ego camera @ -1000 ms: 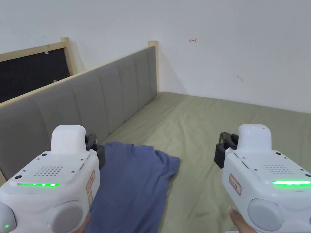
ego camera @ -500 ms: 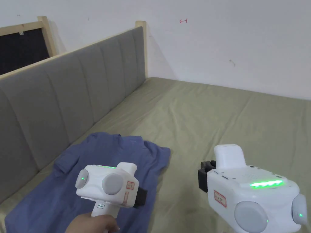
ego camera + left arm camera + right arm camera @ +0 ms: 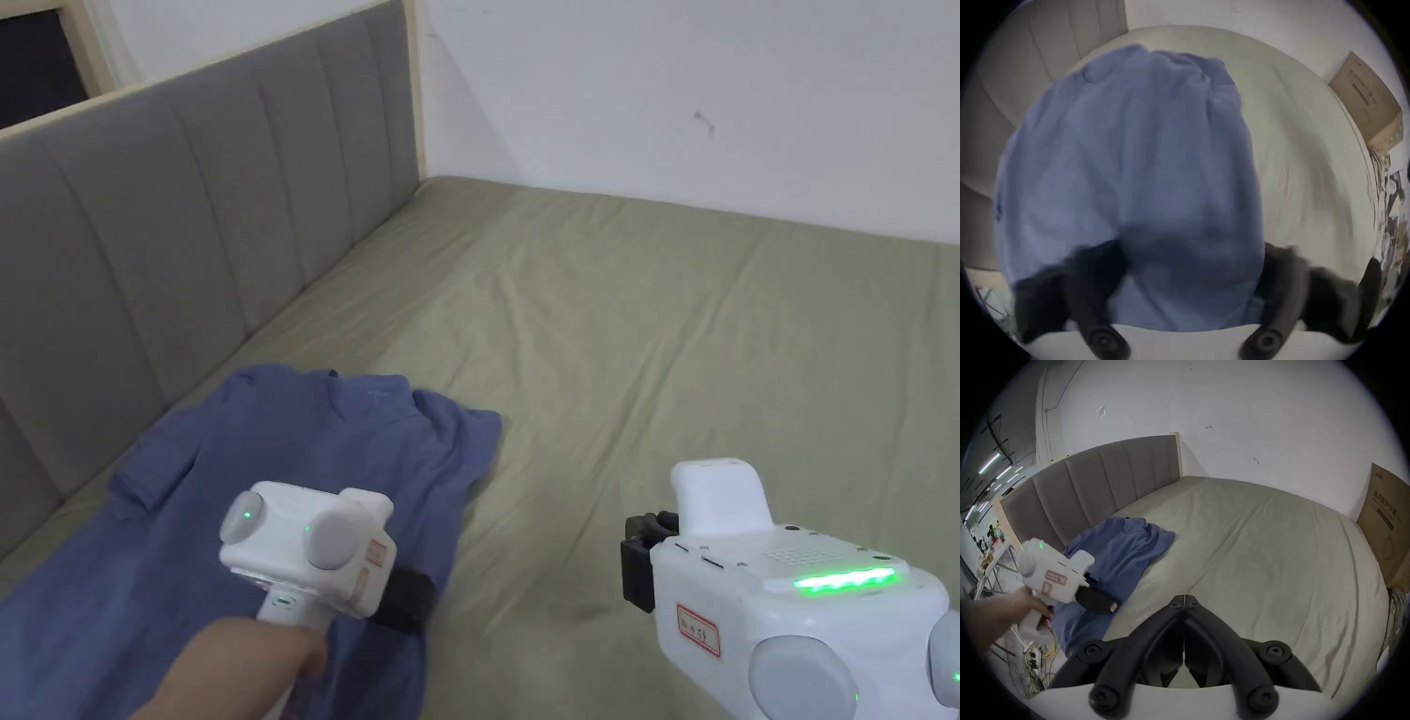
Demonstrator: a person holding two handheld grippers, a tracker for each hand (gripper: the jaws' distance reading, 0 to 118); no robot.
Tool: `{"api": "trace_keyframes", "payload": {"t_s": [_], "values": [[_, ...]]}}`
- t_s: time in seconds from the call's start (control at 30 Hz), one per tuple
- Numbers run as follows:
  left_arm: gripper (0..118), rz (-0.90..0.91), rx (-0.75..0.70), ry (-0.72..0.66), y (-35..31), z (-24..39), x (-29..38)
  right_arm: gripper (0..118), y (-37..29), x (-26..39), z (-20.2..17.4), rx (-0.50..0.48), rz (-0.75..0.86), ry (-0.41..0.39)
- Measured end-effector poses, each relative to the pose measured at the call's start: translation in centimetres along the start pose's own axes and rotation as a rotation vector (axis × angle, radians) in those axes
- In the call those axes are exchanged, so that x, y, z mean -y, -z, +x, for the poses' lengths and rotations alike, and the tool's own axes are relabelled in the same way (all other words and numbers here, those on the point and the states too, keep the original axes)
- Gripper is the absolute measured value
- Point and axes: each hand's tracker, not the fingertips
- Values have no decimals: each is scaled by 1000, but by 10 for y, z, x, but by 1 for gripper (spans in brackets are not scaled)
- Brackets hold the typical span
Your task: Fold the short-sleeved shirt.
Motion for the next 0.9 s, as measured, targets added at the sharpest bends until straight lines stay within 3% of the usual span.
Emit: {"api": "trace_keyframes", "payload": {"t_s": [0.03, 0.07, 0.1, 0.23, 0.37, 0.43, 0.63, 0.9], "values": [[5, 69, -27, 16, -16, -4, 2, 1, -3, 1, 1, -3, 1, 0], [1, 99, -41, 7, -29, -10, 3, 0, -6, 2, 3, -3, 4, -2], [1, 124, -98, -2, -41, -17, 9, 0, -12, 2, 4, 0, 10, -3], [1, 303, -78, -116, -116, -51, 14, 1, -35, 2, 12, 2, 36, 8], [1, 543, -168, -41, -209, -27, 10, 0, -69, -2, 24, 26, 105, 18], [1, 613, -141, 12, -246, -14, -4, 0, -92, -3, 33, 48, 170, 42], [1, 782, 101, 215, -319, 106, -38, 0, -172, -2, 76, 142, 301, 118], [1, 717, 555, 421, -305, 295, -55, 0, -264, 26, 144, 364, 386, 184]]}}
